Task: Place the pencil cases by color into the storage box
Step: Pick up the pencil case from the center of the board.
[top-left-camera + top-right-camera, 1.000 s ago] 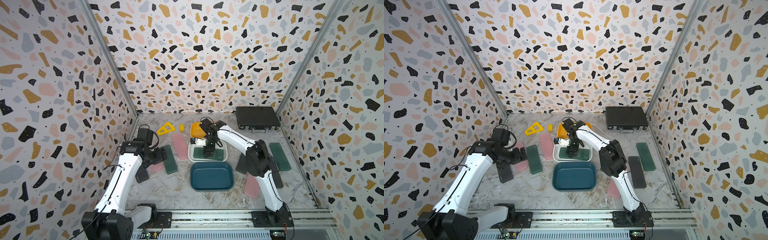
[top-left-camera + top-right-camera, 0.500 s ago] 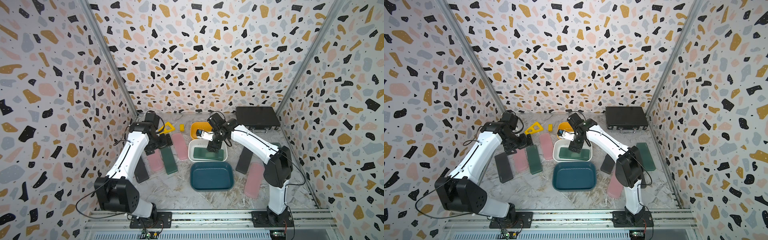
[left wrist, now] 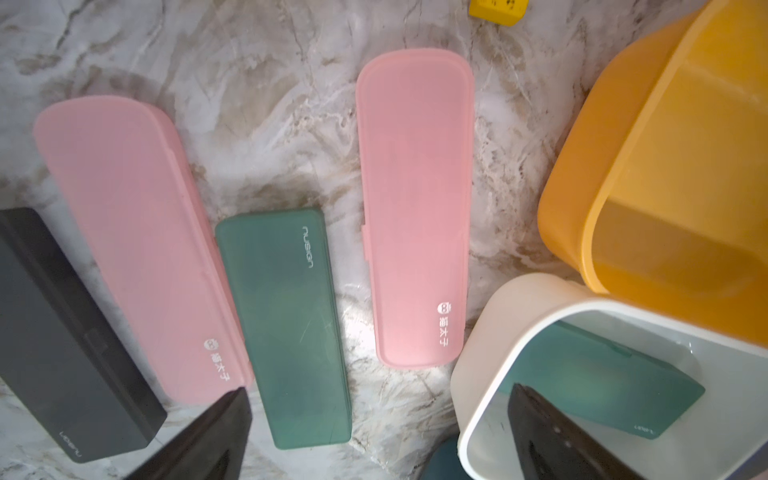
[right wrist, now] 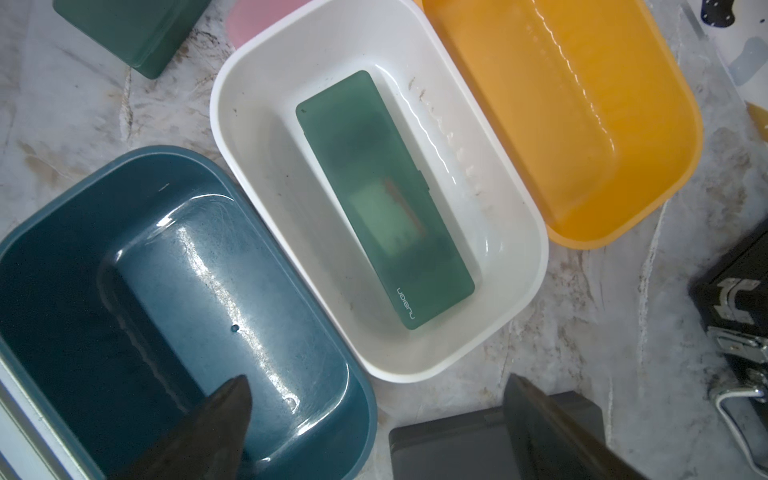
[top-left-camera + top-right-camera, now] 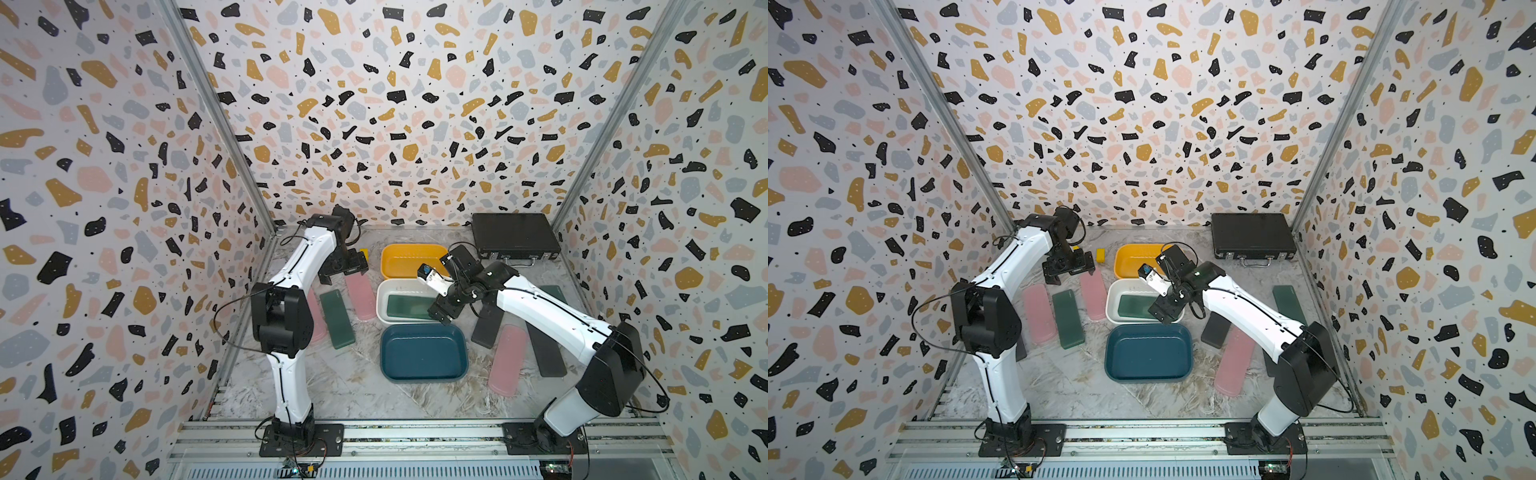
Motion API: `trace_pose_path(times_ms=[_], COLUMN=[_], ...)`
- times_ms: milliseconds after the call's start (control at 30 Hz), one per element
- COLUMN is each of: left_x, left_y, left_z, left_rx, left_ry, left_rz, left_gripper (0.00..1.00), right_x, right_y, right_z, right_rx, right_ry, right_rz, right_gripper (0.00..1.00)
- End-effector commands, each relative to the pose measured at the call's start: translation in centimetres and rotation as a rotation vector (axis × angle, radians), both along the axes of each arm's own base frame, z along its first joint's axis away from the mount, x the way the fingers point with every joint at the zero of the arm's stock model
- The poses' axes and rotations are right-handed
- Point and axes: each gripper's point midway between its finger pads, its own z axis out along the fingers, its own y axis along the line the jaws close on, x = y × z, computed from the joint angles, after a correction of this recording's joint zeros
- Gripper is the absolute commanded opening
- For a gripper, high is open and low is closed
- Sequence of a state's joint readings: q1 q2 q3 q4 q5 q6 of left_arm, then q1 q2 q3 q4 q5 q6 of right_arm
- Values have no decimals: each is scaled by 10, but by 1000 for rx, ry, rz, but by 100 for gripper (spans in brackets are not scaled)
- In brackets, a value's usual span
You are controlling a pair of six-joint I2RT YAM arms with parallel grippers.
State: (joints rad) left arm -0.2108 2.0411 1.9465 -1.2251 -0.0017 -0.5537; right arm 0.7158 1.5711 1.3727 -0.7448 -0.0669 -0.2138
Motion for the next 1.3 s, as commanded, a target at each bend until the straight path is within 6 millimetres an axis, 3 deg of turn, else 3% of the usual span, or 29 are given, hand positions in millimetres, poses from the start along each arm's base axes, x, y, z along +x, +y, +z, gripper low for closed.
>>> trace_pose_path(times_ms=[0,500,800,1267], left_x=[2,40,40,36], left_y=[2,-10,-17,-25], left_z=[-3,-59,-87,-111], left_rx=[42,56,33,-3], left_ry=[37,93,124,131], left_rz=[26,40,31,23], left_gripper=[100,100,100,100], right_x=[-5,-20,-21,-24], right_y=[2,-10,-12,-10], right_z=[11,-3,-14,-20], right_rx=[75,78,61,65], right_ry=[-6,29,52,77], right_rz=[-56,-85,-93,-93], right_gripper=[100,100,100,100])
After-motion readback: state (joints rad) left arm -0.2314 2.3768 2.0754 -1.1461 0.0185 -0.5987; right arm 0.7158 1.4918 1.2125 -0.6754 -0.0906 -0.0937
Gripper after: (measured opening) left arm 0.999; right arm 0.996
